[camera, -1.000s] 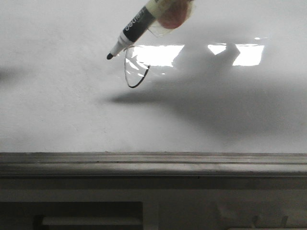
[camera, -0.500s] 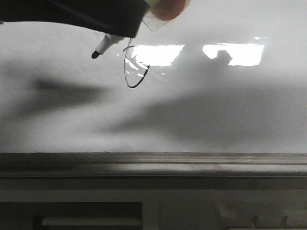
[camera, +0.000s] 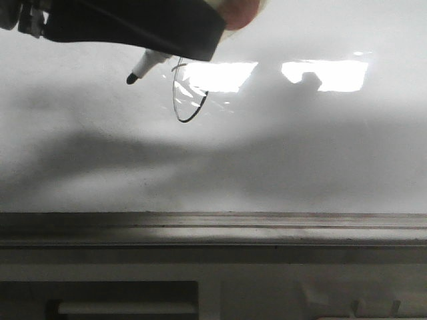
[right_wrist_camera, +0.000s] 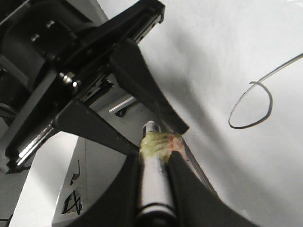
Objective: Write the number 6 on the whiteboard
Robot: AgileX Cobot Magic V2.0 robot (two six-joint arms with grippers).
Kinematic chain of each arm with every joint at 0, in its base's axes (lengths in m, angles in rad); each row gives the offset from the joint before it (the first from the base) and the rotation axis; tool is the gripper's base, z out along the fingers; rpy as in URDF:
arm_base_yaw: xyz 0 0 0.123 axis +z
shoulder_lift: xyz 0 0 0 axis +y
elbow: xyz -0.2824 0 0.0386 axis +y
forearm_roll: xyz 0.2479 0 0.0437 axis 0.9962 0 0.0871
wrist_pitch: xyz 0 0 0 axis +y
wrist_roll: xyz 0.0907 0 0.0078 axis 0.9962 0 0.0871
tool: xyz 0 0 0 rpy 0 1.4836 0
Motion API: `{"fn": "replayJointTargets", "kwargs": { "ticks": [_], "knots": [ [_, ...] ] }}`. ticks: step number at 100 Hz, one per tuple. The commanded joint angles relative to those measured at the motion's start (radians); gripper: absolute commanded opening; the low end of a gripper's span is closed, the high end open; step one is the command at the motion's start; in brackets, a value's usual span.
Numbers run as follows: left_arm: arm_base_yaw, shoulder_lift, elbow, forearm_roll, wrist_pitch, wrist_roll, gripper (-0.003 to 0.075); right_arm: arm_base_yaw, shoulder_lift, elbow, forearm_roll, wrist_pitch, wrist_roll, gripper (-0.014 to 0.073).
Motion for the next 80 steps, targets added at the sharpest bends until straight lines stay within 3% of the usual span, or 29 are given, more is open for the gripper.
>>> {"fn": "replayJointTargets", "kwargs": {
  "ticks": [1, 11, 72, 80],
  "knots": [
    [-0.006, -0.017, -0.032, -0.028, -0.009, 0.003, 0.0103, -0.002, -0.021, -0.033, 0.037, -0.013, -0.011, -0.0045],
    [-0.006, -0.017, -0.032, -0.003, -0.009, 0.003, 0.005, -0.002, -0.021, -0.033, 0.012, -0.022, -0.011, -0.0045],
    [-0.006, -0.017, -0.032, 0.031, -0.031, 0.003, 0.005, -0.002, 0.005, -0.033, -0.004, -0.031, -0.011, -0.0045],
    [-0.006, -0.017, -0.032, 0.034, -0.031, 0.003, 0.0041, -0.002, 0.005, -0.033, -0.004, -0.02, -0.011, -0.0013]
  ]
}}
